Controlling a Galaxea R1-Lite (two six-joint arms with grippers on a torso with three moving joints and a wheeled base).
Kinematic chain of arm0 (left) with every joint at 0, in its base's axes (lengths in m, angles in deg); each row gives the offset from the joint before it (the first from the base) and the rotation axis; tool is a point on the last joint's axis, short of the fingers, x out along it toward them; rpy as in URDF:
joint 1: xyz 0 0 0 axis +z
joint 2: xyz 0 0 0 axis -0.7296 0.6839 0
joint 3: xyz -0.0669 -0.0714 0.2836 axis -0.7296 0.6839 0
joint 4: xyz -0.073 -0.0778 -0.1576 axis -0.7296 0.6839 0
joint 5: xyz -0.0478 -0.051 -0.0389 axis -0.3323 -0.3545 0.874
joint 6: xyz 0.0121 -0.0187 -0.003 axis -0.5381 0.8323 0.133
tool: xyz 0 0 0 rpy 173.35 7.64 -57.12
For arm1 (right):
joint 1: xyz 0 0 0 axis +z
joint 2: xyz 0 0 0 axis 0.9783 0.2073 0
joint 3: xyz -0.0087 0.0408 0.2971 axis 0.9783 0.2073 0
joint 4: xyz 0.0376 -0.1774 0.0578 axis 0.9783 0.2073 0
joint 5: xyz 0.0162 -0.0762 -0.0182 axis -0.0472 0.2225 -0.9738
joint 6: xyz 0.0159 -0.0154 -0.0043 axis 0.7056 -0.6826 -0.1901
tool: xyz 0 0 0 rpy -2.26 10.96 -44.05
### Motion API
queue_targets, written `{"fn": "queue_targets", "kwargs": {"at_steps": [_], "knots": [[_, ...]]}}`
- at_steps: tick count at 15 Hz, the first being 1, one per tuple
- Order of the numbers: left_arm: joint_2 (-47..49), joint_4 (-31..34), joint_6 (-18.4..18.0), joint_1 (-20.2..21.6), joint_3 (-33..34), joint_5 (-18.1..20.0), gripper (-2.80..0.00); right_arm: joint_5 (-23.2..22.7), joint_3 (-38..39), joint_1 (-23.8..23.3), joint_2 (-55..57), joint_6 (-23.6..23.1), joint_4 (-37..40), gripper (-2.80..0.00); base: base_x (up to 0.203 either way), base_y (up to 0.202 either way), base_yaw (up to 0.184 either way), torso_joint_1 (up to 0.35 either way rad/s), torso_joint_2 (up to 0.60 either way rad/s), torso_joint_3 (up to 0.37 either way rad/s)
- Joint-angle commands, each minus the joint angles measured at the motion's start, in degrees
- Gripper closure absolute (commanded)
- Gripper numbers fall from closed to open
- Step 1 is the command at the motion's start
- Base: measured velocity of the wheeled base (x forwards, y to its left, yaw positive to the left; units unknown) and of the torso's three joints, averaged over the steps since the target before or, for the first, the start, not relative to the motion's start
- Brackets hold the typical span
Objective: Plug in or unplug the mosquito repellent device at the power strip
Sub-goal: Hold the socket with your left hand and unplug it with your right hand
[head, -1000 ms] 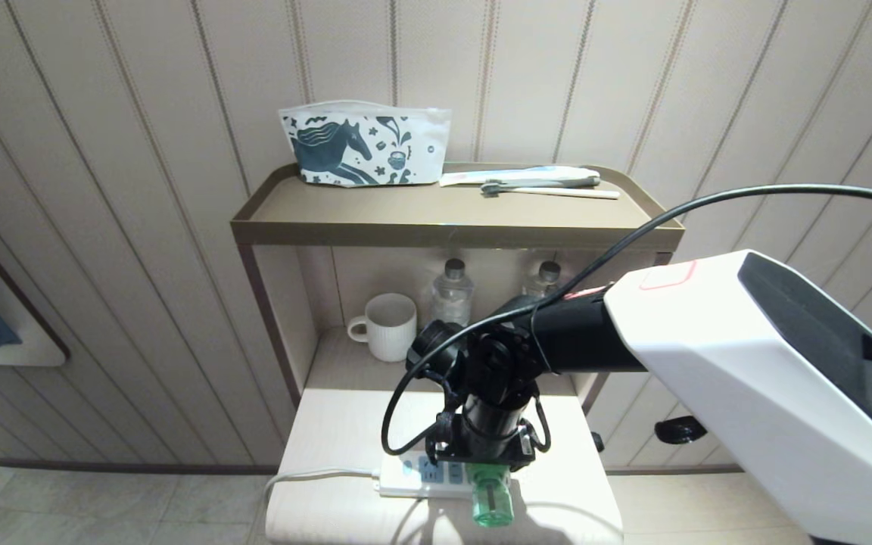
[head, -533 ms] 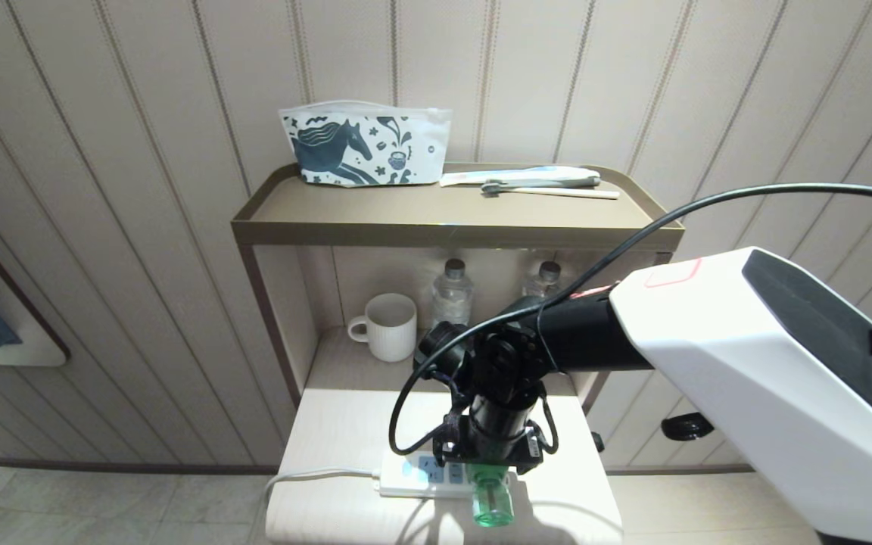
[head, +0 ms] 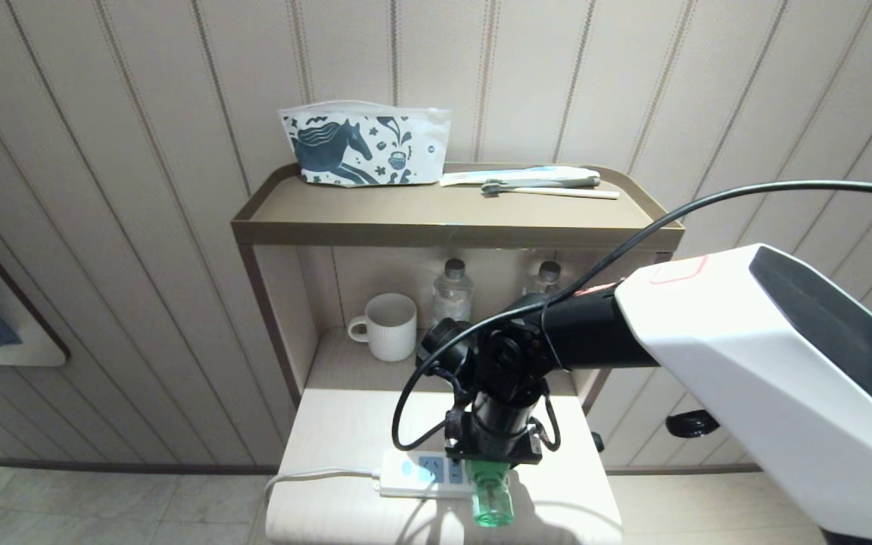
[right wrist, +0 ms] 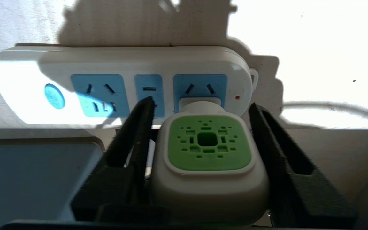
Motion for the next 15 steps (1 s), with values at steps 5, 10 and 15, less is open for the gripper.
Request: {"fn": "queue_targets", "kwargs": {"at_steps": [5,10,15], "knots": [[-0.01,0.02,-0.01,0.0,0.0,0.0,0.0,0.03,-0.12,-0.03,0.82,0.25,0.19,0.0,0.0,0.0,0.0,0.0,0.0,0.0],[-0.01,0.02,-0.1,0.0,0.0,0.0,0.0,0.29,-0.65,-0.03,-0.06,0.25,0.19,0.0,0.0,0.0,0.0,0.0,0.0,0.0],[-0.09,-0.2,-0.71,0.0,-1.29,-0.09,0.0,2.06,-1.5,-1.26,-0.15,0.25,0.19,0.0,0.0,0.0,0.0,0.0,0.0,0.0]]}}
